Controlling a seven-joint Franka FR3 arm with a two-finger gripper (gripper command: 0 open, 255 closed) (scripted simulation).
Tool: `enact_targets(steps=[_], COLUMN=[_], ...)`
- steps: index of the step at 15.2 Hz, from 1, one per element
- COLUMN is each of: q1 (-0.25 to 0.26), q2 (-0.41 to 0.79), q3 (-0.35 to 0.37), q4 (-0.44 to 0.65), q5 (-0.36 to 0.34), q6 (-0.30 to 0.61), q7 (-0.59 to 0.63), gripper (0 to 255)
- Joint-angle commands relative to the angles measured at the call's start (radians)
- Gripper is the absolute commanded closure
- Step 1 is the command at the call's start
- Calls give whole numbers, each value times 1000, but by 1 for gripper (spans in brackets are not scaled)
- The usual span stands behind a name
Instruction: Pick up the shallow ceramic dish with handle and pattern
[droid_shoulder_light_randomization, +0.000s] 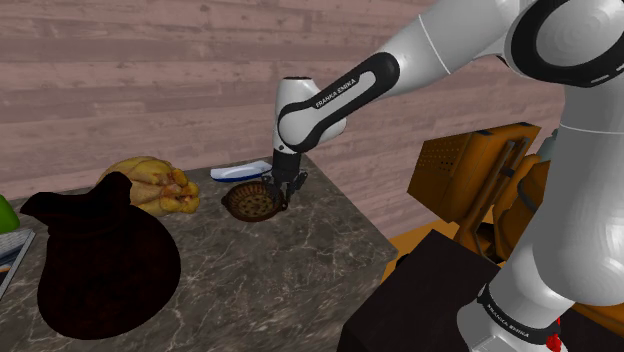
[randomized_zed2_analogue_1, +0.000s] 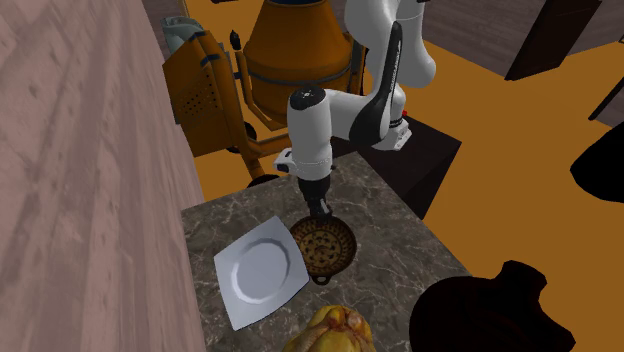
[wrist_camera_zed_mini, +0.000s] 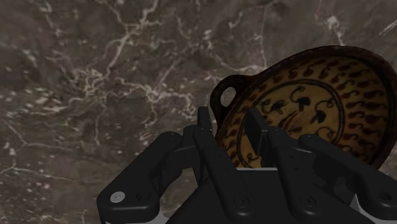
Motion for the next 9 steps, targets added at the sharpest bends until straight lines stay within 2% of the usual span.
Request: enact_targets(steps=[1,9], q1=[0,-4], q2=[-9,-69], q3=[1,3], q4=[2,38], q5=[1,9], q6=[-11,-106], q7=[0,3], gripper=[255,255])
